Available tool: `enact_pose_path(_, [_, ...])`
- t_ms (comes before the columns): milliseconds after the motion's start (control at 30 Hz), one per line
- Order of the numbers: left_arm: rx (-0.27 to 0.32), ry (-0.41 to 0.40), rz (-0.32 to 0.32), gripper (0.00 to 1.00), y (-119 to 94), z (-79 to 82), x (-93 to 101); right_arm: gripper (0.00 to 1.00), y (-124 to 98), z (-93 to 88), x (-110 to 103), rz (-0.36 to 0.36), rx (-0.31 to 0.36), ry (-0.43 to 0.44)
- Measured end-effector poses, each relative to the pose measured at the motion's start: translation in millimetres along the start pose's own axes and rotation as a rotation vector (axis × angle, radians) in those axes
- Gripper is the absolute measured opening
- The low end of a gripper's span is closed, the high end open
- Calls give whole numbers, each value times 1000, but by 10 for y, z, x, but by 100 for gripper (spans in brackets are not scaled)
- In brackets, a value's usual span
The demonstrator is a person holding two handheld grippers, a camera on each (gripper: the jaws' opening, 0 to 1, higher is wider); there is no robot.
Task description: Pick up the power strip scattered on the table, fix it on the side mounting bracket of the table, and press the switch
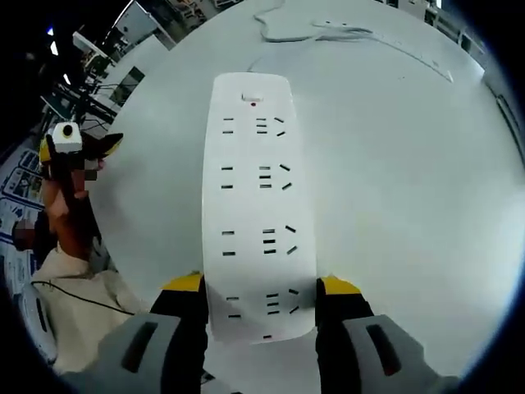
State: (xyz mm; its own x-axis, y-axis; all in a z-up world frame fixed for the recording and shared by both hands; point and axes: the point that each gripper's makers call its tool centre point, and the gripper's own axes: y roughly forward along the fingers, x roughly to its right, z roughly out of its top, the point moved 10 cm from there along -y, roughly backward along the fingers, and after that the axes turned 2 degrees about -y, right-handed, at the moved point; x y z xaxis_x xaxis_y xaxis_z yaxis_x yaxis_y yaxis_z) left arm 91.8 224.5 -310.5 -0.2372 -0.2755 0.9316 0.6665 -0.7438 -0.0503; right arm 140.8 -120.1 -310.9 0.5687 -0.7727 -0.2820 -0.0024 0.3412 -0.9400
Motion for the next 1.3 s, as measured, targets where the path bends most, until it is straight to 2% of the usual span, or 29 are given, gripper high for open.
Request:
enact_pose_path(100, [-20,-16,20,83,89,-12,-17,47,3,-15,-14,0,3,-2])
enact_pose_path(167, [-24,-35,25,84,189,70,-51,47,2,-18,-10,2,5,-1])
enact_pose_path(300, [-38,-71,32,85,334,43,-56,47,3,3,-3,-3,0,-3])
enact_pose_path(433, [-45,-77,41,84,437,146,-91,47,1,16,13,-4,-1,-3])
enact_pose_path(500, [-54,-76,43,85,467,81,-64,47,1,13,8,-3,-1,-2])
enact_pose_path(700, [-79,-85,59,85,593,35,-87,47,1,26,19,-3,-4,-6])
enact_pose_path(767, [-68,-105,50,85,626,36,-73,47,2,28,19,-4,-5,-7])
enact_pose_path(833, [-72,-117,41,85,694,106,-85,48,1,36,30,-4,-6,-7])
enact_pose_path(1033, [-106,-124,43,85,837,13,-53,48,1,38,31,-1,-12,-7])
enact_pose_path(1133, [-116,-129,40,85,905,88,-76,48,-4,59,55,-2,-14,-8])
enact_pose_path(1167, [-116,-136,41,86,965,177,-113,48,-1,55,47,-3,-17,-9])
enact_pose_path(1300, [-123,-142,49,86,1067,208,-137,48,13,22,-9,-6,-24,-11])
